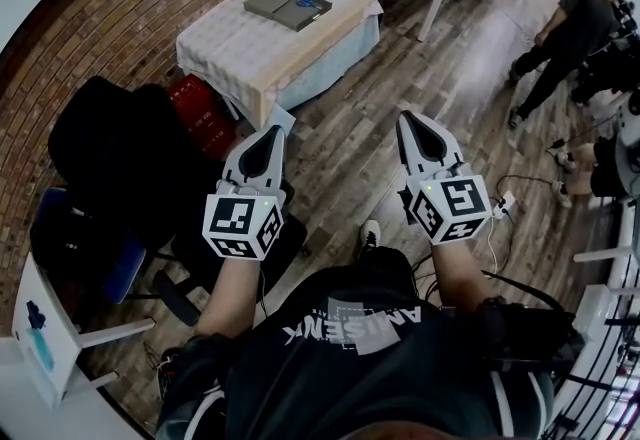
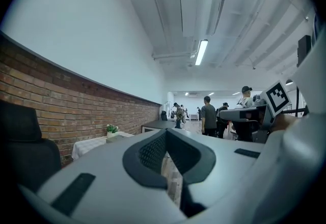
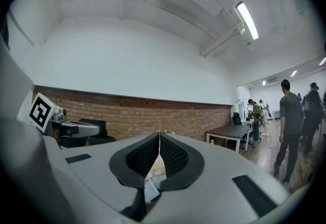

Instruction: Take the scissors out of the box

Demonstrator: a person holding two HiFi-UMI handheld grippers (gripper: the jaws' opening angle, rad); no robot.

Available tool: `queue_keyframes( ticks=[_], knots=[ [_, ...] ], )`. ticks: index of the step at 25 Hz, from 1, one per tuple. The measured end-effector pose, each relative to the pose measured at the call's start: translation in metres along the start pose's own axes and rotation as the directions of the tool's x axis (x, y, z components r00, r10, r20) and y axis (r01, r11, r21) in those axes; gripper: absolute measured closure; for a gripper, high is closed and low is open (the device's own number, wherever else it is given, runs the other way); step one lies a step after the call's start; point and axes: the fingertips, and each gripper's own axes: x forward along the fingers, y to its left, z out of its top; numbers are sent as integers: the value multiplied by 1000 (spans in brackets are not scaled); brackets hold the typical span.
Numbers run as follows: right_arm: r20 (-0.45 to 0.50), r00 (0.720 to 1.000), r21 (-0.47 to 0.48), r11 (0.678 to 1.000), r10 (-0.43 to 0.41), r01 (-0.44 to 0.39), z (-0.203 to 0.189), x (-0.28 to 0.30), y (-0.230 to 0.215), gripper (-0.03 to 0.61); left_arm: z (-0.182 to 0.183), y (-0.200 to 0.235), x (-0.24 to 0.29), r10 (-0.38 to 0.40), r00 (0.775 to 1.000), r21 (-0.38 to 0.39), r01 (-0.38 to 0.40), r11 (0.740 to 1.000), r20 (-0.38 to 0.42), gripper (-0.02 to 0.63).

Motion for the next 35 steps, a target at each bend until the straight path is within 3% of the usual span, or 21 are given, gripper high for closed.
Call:
queue_keyframes(
  ticks=[7,15,21,27,35],
  knots=[
    [8,998,20,998,56,-56,-9,54,-39,537,-9,11,59,48,999,-8,-48,999,-17,601],
    [7,992,24,992,125,-125,-7,127,-112,537,-9,21,157,122,991,-28,-124,992,-60,601],
    [7,989,53,988,145,-145,-13,168,-181,537,-12,10,236,126,987,3,-126,992,-99,601],
    [11,985,75,982,170,-171,-21,195,-244,537,-20,-8,304,141,983,-14,-143,990,-121,601],
    [6,978,92,974,207,-207,-30,235,-282,537,-34,-7,352,156,976,-61,-167,984,-154,601]
  ],
)
